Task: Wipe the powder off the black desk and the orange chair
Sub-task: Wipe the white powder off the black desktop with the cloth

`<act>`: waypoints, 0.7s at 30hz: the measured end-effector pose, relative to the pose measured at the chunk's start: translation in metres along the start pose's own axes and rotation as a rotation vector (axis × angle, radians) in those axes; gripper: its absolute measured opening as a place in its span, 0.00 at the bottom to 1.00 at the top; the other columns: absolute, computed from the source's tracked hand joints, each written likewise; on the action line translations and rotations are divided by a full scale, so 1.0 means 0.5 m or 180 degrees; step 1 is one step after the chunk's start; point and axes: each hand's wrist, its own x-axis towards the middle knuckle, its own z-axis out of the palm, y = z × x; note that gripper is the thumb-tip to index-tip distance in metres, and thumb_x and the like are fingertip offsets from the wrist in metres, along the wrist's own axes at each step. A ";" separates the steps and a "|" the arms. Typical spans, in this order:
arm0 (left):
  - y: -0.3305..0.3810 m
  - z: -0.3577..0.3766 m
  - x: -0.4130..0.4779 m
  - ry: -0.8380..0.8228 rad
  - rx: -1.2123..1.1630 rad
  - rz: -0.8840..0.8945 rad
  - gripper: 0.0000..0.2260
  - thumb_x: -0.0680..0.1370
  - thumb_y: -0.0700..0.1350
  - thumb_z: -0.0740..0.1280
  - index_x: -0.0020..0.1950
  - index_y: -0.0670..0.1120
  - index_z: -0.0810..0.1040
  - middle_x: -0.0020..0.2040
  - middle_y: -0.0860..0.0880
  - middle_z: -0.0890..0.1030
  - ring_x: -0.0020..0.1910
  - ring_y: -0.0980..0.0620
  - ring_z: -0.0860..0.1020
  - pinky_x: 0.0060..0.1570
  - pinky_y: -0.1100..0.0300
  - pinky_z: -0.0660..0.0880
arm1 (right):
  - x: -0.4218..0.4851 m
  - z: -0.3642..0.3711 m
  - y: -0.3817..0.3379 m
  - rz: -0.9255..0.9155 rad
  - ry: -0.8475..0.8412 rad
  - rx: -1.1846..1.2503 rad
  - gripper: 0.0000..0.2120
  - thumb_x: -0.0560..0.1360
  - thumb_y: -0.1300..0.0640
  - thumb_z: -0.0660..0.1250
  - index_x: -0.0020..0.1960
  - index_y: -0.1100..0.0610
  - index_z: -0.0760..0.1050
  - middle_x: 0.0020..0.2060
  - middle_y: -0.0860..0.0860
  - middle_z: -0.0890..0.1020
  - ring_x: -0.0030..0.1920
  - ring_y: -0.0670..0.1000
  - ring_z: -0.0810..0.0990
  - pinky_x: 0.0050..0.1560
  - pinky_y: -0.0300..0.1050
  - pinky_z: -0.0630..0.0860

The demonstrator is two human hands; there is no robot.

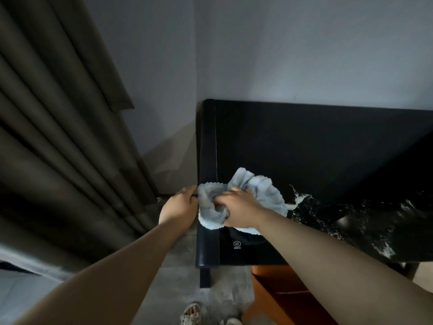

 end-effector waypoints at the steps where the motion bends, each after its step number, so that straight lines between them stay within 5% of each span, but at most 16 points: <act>1: 0.006 0.004 -0.005 0.0040 -0.0020 -0.0036 0.20 0.80 0.41 0.54 0.71 0.52 0.69 0.67 0.50 0.74 0.64 0.48 0.72 0.59 0.58 0.69 | -0.007 0.005 0.000 -0.0063 -0.0027 -0.0034 0.06 0.73 0.55 0.61 0.48 0.46 0.73 0.50 0.45 0.78 0.60 0.52 0.70 0.55 0.51 0.63; 9: 0.055 0.068 -0.072 0.0110 0.0267 -0.0200 0.20 0.80 0.42 0.55 0.73 0.49 0.66 0.71 0.48 0.71 0.68 0.47 0.70 0.61 0.58 0.67 | -0.088 -0.002 0.000 -0.0790 -0.0449 -0.0465 0.15 0.72 0.57 0.65 0.58 0.46 0.74 0.56 0.49 0.76 0.61 0.52 0.69 0.64 0.52 0.62; 15: 0.113 0.095 -0.095 0.0846 -0.0442 -0.0114 0.20 0.78 0.46 0.55 0.69 0.48 0.72 0.64 0.46 0.77 0.62 0.45 0.74 0.56 0.57 0.69 | -0.113 -0.066 0.048 -0.1234 0.0430 -0.0599 0.11 0.70 0.59 0.66 0.51 0.50 0.76 0.50 0.43 0.77 0.57 0.50 0.68 0.59 0.50 0.61; 18: 0.148 0.091 -0.093 0.1107 -0.0647 0.0028 0.28 0.69 0.49 0.50 0.68 0.50 0.72 0.62 0.47 0.78 0.59 0.45 0.75 0.54 0.56 0.70 | -0.111 -0.109 0.093 -0.1046 0.0812 -0.0729 0.16 0.70 0.59 0.67 0.55 0.46 0.75 0.57 0.39 0.76 0.61 0.49 0.67 0.62 0.51 0.60; 21: 0.164 0.088 -0.071 0.1033 -0.0474 0.0103 0.23 0.74 0.48 0.51 0.69 0.52 0.70 0.64 0.50 0.76 0.62 0.47 0.74 0.55 0.57 0.70 | -0.107 -0.136 0.129 -0.0692 0.1057 -0.0694 0.20 0.72 0.58 0.66 0.63 0.45 0.73 0.67 0.40 0.71 0.66 0.49 0.64 0.65 0.50 0.57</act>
